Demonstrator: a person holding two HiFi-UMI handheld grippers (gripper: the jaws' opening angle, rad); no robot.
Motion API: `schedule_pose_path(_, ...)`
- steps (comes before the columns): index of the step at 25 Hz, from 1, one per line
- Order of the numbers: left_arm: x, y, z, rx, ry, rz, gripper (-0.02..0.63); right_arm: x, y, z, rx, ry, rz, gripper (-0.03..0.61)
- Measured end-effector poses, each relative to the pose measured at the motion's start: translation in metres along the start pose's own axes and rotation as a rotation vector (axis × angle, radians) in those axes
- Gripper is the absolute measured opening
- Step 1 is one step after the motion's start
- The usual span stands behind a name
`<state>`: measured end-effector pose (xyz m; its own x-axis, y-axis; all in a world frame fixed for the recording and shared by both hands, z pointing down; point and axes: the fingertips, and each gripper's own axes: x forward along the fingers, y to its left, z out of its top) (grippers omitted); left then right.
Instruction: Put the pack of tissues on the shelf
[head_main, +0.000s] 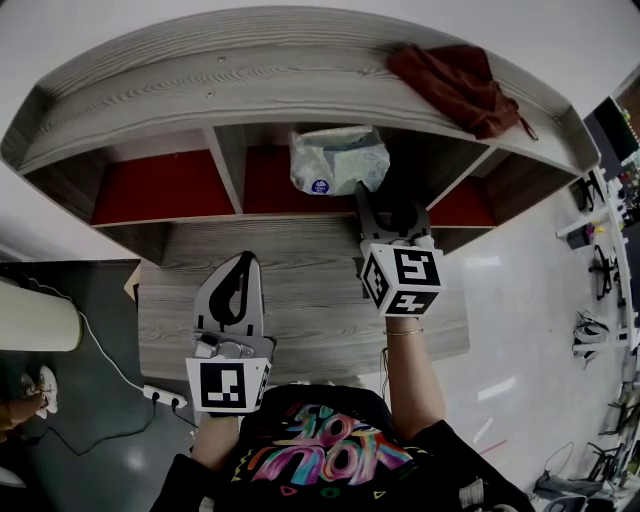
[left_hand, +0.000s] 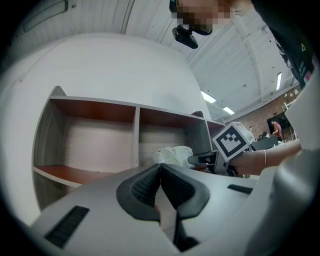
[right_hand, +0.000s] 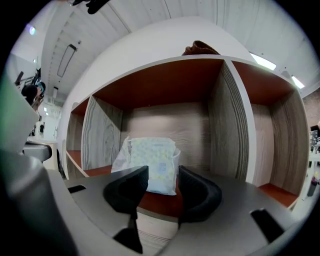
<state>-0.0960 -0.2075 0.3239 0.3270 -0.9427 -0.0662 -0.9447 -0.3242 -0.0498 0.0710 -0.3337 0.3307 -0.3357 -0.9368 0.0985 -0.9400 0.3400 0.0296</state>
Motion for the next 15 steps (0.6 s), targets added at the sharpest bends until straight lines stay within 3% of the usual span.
schedule_pose_path(10,-0.003,-0.001,0.005,0.007,-0.010,0.004,0.025,-0.012,0.005,0.006,0.004,-0.034,0.042,0.216)
schedule_pose_path(15,-0.002,0.001,0.014,-0.062,-0.041,0.037,0.025,-0.024,0.008,0.010,0.001,-0.048,0.071,0.219)
